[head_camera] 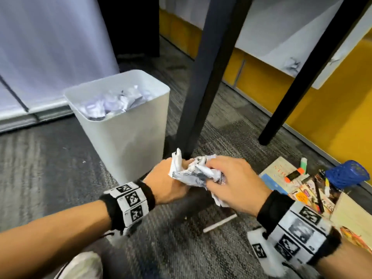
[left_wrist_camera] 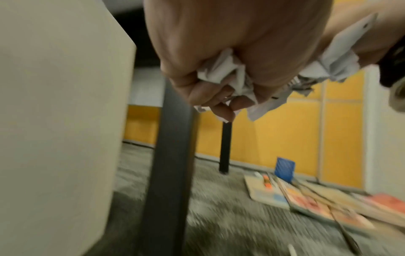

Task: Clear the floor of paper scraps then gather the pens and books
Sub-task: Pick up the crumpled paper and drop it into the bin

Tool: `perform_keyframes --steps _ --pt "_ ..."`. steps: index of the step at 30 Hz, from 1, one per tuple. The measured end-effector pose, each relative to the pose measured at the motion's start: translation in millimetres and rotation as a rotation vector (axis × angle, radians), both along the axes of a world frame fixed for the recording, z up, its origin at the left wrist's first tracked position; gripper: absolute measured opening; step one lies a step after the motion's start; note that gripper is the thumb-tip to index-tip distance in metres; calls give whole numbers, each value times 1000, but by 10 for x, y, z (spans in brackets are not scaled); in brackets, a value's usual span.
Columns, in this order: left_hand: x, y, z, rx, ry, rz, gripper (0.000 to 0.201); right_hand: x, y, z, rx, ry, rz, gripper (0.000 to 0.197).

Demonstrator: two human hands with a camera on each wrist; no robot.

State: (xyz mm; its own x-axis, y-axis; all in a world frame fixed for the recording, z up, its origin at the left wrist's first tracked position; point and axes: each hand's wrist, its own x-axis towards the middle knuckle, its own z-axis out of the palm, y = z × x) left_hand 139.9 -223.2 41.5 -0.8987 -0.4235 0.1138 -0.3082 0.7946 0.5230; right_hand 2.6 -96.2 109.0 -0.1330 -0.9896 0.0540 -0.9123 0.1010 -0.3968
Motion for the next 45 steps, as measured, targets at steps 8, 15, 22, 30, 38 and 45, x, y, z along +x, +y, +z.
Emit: perform_keyframes --steps 8,15,22,30,38,45 --pt "748 -980 1082 -322 281 361 27 711 -1075 732 -462 -247 5 13" --pt "857 -1641 1329 -17 422 511 42 854 -2126 860 -560 -413 -191 17" --pt "875 -2096 895 -113 -6 379 29 836 -2646 394 -37 -45 -275 41" --pt "807 -2114 841 -194 -223 371 43 1005 -2649 519 619 357 -7 42" --pt "785 -2180 939 -44 112 333 47 912 -2357 503 547 288 -134 52" --pt "737 -1923 1101 -310 58 347 32 678 -1911 601 -47 422 -142 35"
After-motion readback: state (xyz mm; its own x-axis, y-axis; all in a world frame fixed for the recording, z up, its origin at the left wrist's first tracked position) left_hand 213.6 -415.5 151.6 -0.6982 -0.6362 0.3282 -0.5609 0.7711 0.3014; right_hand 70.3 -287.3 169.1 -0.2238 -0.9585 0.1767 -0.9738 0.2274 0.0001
